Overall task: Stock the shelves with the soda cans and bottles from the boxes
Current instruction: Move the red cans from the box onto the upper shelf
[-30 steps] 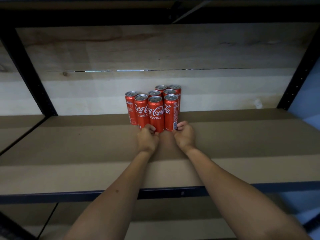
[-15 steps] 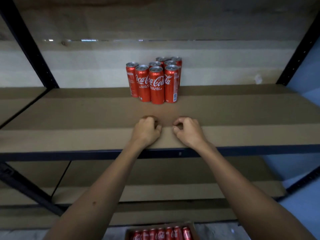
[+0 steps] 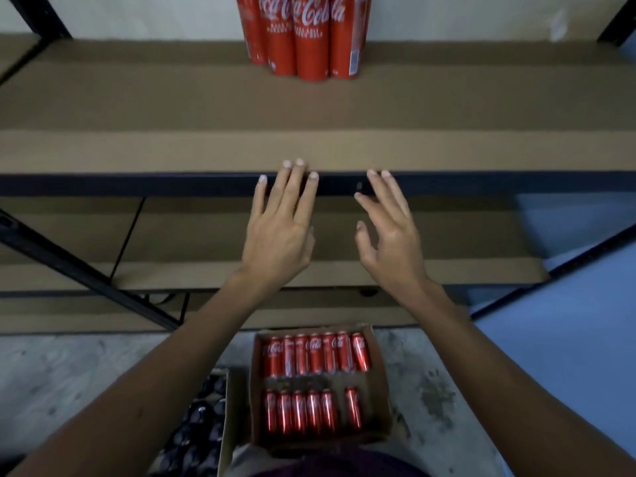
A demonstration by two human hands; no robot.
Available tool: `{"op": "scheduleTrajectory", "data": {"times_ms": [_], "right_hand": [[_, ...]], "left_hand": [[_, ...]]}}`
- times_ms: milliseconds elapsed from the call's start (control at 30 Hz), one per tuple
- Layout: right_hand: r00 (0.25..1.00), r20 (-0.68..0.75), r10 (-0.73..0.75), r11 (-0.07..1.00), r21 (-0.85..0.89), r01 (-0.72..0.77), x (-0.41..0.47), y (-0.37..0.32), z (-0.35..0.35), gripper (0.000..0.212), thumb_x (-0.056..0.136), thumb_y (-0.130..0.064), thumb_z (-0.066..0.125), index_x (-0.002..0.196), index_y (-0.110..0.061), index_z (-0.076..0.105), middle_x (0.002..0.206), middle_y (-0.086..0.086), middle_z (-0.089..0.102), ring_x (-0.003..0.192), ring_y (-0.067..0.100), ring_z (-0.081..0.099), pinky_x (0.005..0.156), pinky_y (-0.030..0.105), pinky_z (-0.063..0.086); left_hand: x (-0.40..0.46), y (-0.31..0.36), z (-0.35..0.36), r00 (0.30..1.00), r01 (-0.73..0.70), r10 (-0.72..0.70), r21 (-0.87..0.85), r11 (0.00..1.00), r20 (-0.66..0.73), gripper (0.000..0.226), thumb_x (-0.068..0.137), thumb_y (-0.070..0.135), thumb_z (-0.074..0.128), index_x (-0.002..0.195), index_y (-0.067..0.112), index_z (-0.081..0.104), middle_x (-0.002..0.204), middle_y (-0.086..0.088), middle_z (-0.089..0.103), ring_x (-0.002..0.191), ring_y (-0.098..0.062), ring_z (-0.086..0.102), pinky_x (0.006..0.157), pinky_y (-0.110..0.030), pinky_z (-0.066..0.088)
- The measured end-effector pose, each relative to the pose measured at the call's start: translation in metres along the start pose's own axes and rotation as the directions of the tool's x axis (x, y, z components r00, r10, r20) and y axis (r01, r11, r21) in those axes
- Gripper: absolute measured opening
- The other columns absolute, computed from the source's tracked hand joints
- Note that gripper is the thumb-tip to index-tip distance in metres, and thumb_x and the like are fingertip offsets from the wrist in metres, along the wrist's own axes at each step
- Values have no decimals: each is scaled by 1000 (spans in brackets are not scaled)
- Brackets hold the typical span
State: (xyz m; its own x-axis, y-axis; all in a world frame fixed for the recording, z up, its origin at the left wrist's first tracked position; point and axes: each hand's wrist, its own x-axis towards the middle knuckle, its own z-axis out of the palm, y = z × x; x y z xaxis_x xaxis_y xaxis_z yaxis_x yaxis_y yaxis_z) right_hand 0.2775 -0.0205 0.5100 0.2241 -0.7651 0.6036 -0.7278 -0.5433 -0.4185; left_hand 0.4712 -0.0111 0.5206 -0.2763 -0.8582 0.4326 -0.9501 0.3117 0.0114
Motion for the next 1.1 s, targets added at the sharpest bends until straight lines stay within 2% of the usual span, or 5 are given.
{"op": "scheduleTrajectory", "data": {"times_ms": [100, 200, 400, 567, 1100], "right_hand": [[982, 153, 106, 993, 30, -112, -37, 8, 19, 40, 90, -6, 57, 129, 0, 61, 139, 15, 55, 134, 28, 48, 113, 37, 36], [886, 391, 251, 961, 12, -278, -77, 23, 43, 41, 89, -5, 57, 130, -2, 60, 133, 14, 61, 125, 28, 56, 111, 36, 40], [640, 613, 464, 861, -141, -488, -161, 67, 97, 39, 91, -10, 55, 129, -7, 61, 112, 17, 71, 103, 31, 67, 92, 39, 53], [495, 682, 538, 794, -212, -570, -238, 102, 153, 27, 92, -18, 59, 118, -20, 66, 108, 4, 72, 98, 20, 66, 87, 38, 55], [151, 840, 522, 715, -334, -614, -452, 189, 369, 20, 92, -16, 58, 112, -16, 62, 107, 1, 65, 97, 15, 60, 87, 34, 51]], "left_hand": [[-33, 6, 28, 999, -11, 15, -117, 993, 31, 61, 86, 14, 54, 145, 6, 40, 161, -20, 12, 150, -33, 7, 117, -56, 20], [-75, 5, 72, 961, 71, -9, -215, 974, 276, 57, 86, 13, 57, 141, 5, 44, 156, -20, 27, 146, -35, 24, 114, -54, 30], [-148, 0, 166, 704, 376, -146, -191, 907, 695, 35, 91, 23, 54, 123, 9, 60, 136, -10, 54, 109, -31, 61, 94, -40, 50], [-199, 15, 249, 549, 459, -123, -175, 871, 826, 19, 88, 19, 57, 103, 12, 67, 105, -10, 70, 91, -26, 66, 79, -34, 52], [-373, 42, 508, 252, 635, -141, -53, 771, 957, 23, 91, 17, 58, 113, 9, 60, 105, -8, 65, 94, -24, 63, 85, -37, 53]]}}
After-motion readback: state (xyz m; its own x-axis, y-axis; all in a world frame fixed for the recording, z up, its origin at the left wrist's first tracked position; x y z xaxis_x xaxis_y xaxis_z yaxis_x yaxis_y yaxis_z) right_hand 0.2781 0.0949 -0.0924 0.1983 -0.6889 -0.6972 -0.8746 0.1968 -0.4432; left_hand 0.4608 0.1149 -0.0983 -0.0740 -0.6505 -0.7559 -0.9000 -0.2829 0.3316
